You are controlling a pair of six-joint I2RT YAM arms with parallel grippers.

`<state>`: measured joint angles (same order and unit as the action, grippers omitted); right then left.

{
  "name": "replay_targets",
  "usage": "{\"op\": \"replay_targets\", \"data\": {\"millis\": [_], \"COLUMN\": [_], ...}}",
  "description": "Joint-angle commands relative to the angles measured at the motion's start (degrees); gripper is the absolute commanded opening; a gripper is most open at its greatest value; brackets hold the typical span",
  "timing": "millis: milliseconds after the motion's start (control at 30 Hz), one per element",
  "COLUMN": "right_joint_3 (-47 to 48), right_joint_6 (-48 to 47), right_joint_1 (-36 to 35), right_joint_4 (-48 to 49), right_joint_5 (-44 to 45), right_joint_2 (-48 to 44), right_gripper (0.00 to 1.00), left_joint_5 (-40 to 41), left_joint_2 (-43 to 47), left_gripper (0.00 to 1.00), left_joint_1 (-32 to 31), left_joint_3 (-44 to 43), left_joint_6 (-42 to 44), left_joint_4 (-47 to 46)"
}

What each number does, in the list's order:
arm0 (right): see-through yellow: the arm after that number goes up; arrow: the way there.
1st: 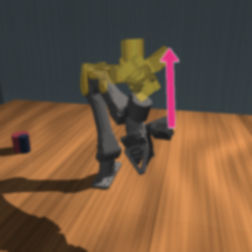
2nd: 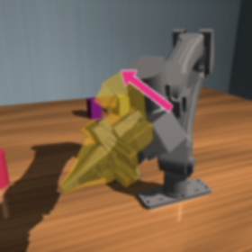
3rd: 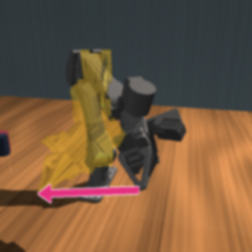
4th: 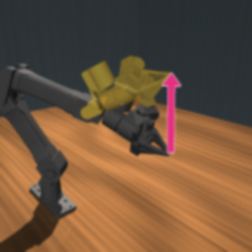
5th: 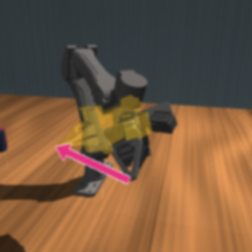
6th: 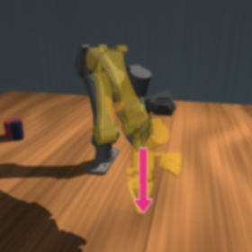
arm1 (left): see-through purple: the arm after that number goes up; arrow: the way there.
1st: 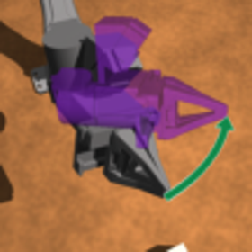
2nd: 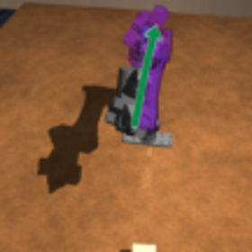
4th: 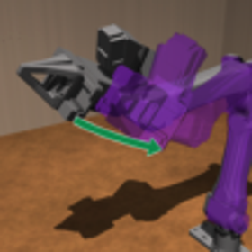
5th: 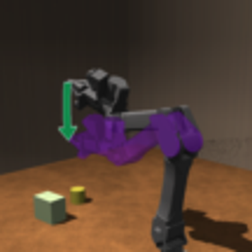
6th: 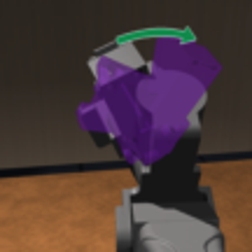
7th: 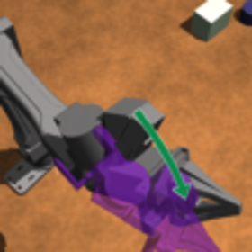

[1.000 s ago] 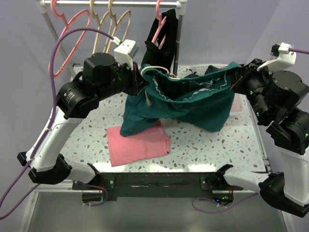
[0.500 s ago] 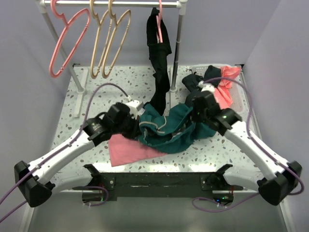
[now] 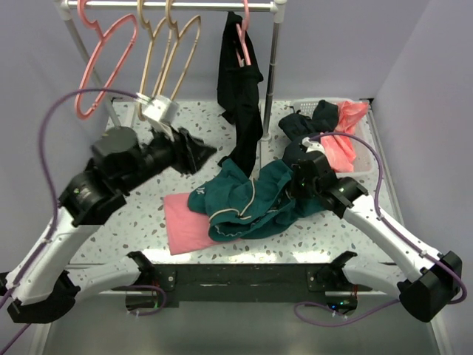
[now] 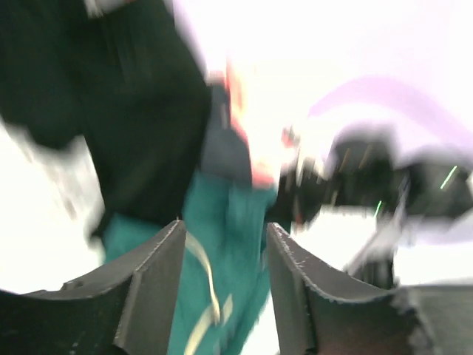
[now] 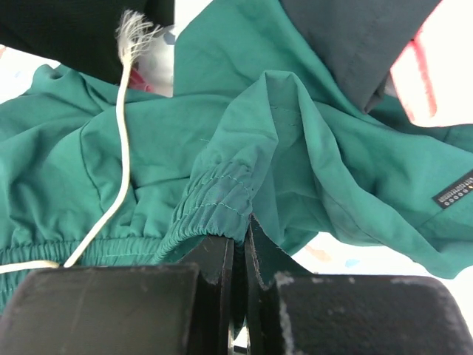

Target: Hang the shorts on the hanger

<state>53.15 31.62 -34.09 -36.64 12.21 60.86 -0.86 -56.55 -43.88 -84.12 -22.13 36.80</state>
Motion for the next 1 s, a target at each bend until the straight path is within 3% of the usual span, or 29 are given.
{"op": "replay_targets", "data": {"millis": [0,233,333,467,733,967], "right_joint_3": [1.52,2.23,2.93,1.88,0.73,0.64], "right_joint_6": [-1.20,-4.45,-5.51,-5.69,-5.69,-6.04], "right_joint_1": [0.07,0.16,0.16,0.16,0.16,0.16], "right_joint_4": [2.45,2.28,1.93,2.89,3.60,4.56], "right_joint_5": [-3.41,-6.31,-6.93,-7.63,-8.78,-9.66], "right_joint_2": [0.22,3.21,4.26,4.53,4.97,6.11], "right_gripper": [0.00,0.00,0.00,0.00,0.00,0.00], "left_joint_5": [8.68,18.69,16.26,6.62,3.41,5.87], "left_joint_2": [-6.01,-16.91,-22.09,-29.38,-34.14,-37.31], "left_gripper": [0.55,0.62,0.63,0.62,0.59,0.51], "left_joint_1": [0.28,2.90,9.13,20.04,26.56,27.09], "left_joint_3": [-17.34,-33.29,-38.74,-46.03,-47.72,-46.06], "left_joint_6": [6.92,12.37,12.99,12.55,15.98,17.30], "left_joint_4": [-2.34,-1.30,0.64,3.89,4.33,5.04]}}
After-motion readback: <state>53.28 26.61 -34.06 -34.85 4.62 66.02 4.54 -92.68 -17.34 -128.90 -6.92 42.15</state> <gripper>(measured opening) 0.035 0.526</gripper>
